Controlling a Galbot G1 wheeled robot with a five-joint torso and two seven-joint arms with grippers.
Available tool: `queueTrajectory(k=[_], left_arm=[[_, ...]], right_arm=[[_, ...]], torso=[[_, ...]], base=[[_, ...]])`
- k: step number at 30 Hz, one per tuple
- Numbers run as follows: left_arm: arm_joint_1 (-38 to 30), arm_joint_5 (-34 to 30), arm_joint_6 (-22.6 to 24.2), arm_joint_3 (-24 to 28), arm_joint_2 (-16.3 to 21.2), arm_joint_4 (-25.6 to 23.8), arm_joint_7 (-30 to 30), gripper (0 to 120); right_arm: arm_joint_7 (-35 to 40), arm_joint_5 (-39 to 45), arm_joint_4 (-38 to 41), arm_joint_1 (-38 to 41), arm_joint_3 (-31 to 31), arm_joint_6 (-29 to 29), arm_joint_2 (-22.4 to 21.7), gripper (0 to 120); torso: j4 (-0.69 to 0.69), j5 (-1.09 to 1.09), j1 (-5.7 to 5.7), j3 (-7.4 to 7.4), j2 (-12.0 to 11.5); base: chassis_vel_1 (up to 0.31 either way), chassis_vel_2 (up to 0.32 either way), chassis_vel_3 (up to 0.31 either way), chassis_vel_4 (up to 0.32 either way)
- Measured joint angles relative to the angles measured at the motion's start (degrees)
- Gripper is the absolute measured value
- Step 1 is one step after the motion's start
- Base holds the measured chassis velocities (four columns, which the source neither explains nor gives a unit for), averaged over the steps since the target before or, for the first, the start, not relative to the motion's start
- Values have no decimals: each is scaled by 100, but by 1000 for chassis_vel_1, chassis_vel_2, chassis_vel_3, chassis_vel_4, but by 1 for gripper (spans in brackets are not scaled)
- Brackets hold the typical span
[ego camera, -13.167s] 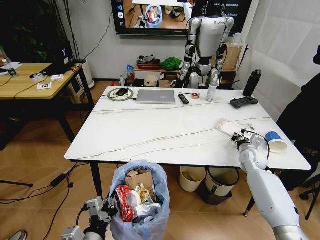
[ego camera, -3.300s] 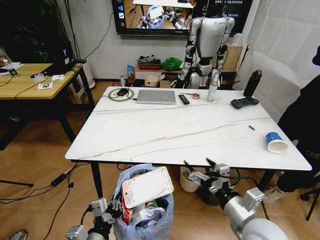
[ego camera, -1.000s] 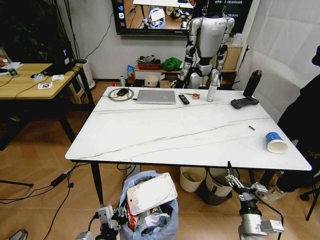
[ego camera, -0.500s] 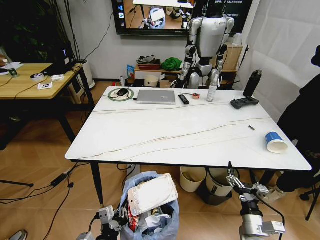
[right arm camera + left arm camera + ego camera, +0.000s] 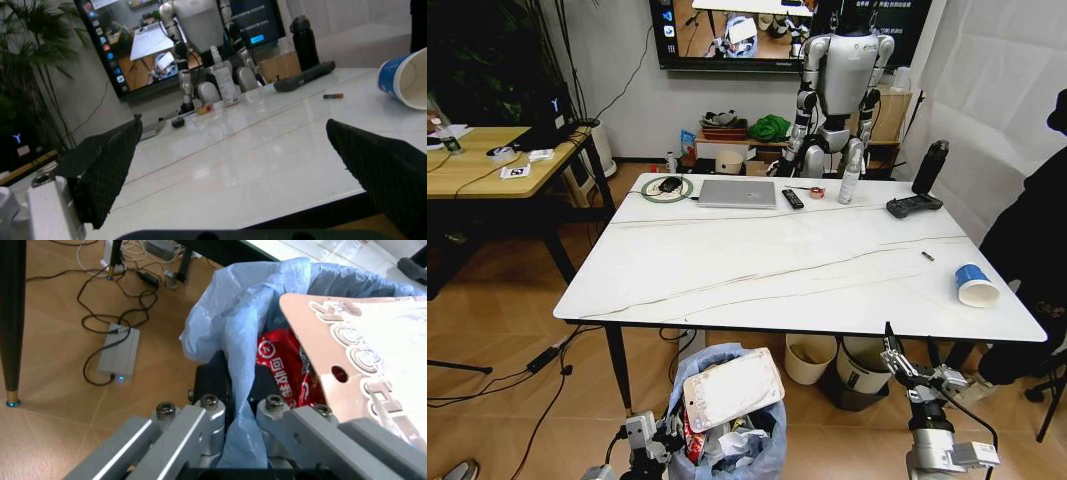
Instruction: Pick up the trash bin and place the trash from the table into it.
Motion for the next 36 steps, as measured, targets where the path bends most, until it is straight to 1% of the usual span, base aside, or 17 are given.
queueTrajectory(k=[36], left_arm=[[5, 45, -4, 48, -40, 31, -2, 0]], right_arm=[[-35, 91, 11, -7, 37, -3, -18, 100]], torso=[[0, 0, 0, 0, 0]], base=[[-40, -37, 34, 30]])
